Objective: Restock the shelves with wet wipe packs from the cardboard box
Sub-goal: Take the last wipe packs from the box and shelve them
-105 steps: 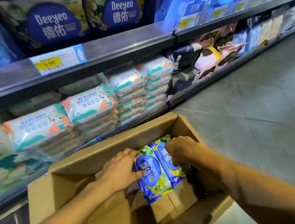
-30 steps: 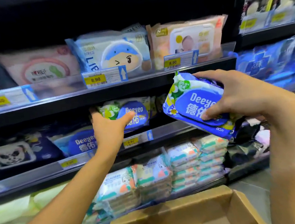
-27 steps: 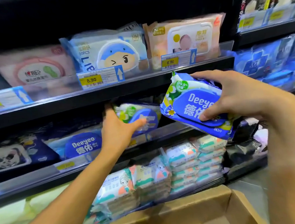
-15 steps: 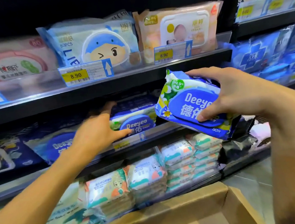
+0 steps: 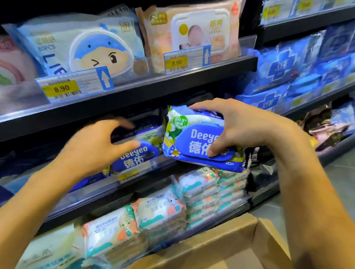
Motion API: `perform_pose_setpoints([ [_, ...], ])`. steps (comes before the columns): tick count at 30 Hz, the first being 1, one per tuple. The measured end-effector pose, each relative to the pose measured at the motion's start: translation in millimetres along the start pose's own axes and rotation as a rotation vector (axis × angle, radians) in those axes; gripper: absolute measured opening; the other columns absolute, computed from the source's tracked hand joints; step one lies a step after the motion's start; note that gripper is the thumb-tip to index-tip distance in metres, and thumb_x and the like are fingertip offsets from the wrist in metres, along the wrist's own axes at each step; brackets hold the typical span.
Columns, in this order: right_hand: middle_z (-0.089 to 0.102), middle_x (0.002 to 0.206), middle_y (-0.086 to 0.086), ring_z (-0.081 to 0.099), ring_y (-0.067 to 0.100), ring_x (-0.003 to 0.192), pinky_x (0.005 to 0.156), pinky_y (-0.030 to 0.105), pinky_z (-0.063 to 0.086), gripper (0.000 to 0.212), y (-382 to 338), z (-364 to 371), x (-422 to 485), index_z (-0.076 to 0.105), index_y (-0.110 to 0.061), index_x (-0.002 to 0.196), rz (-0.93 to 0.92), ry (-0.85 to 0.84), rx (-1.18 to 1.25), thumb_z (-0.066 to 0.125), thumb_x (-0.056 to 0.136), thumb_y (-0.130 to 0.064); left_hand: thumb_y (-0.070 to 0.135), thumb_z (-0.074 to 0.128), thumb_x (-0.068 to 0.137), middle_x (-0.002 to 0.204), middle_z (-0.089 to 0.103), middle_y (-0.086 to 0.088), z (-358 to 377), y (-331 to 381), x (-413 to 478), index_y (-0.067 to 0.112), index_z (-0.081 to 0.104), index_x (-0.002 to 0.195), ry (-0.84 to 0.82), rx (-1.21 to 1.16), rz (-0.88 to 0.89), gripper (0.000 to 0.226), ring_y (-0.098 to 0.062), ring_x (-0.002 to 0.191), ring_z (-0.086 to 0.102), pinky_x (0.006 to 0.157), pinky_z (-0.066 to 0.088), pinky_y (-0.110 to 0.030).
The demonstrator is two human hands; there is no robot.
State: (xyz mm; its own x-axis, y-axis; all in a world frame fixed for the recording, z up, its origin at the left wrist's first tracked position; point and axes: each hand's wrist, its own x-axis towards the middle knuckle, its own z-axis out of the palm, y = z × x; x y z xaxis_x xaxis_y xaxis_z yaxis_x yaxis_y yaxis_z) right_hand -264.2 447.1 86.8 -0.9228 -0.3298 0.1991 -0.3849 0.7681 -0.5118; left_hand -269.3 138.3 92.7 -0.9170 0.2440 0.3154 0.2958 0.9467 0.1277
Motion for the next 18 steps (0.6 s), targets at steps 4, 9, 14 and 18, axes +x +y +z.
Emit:
perform_pose_setpoints([
  [4, 0.050, 0.119, -0.020, 0.045, 0.010, 0.114, 0.099, 0.035, 0.047, 0.110, -9.3, 2.0, 5.2, 0.042, -0.048, 0.148, -0.034, -0.032, -0.036, 0.098, 0.055, -0.032, 0.060, 0.082, 0.062, 0.139, 0.053, 0.020, 5.7, 46.2, 19.9, 0.039, 0.037, 0.145, -0.238, -0.578, 0.157, 0.097, 0.005, 0.121, 0.054, 0.107, 0.044, -0.028],
  [9, 0.053, 0.111, -0.028, 0.050, 0.015, 0.117, 0.101, 0.041, 0.048, 0.105, -4.8, 13.9, 8.3, 0.045, -0.049, 0.143, -0.058, 0.011, 0.008, 0.097, 0.052, -0.039, 0.024, 0.093, 0.059, 0.115, 0.067, 0.010, 14.6, 57.1, 32.8, 0.030, 0.053, 0.127, -0.236, -0.686, 0.187, 0.079, -0.005, 0.101, 0.068, 0.090, 0.057, -0.029],
  [14, 0.054, 0.133, -0.008, 0.055, 0.008, 0.122, 0.104, 0.028, 0.047, 0.112, 29.9, 20.8, 10.6, 0.041, -0.043, 0.148, 0.070, 0.270, 0.321, 0.092, 0.050, -0.061, 0.033, 0.089, 0.064, 0.097, 0.077, 0.011, 10.6, 57.2, 44.4, 0.024, 0.070, 0.107, -0.241, -0.729, 0.086, 0.047, -0.010, 0.093, 0.073, 0.094, 0.055, -0.037],
  [18, 0.060, 0.137, 0.002, 0.069, 0.007, 0.106, 0.092, 0.025, 0.055, 0.133, 53.4, 34.4, 4.3, 0.030, -0.030, 0.156, 0.272, 0.210, 0.655, 0.092, 0.044, -0.065, 0.034, 0.089, 0.067, 0.096, 0.077, 0.009, 14.3, 67.9, 52.1, 0.021, 0.070, 0.105, -0.188, -0.698, 0.025, 0.045, -0.011, 0.092, 0.073, 0.092, 0.056, -0.035],
])
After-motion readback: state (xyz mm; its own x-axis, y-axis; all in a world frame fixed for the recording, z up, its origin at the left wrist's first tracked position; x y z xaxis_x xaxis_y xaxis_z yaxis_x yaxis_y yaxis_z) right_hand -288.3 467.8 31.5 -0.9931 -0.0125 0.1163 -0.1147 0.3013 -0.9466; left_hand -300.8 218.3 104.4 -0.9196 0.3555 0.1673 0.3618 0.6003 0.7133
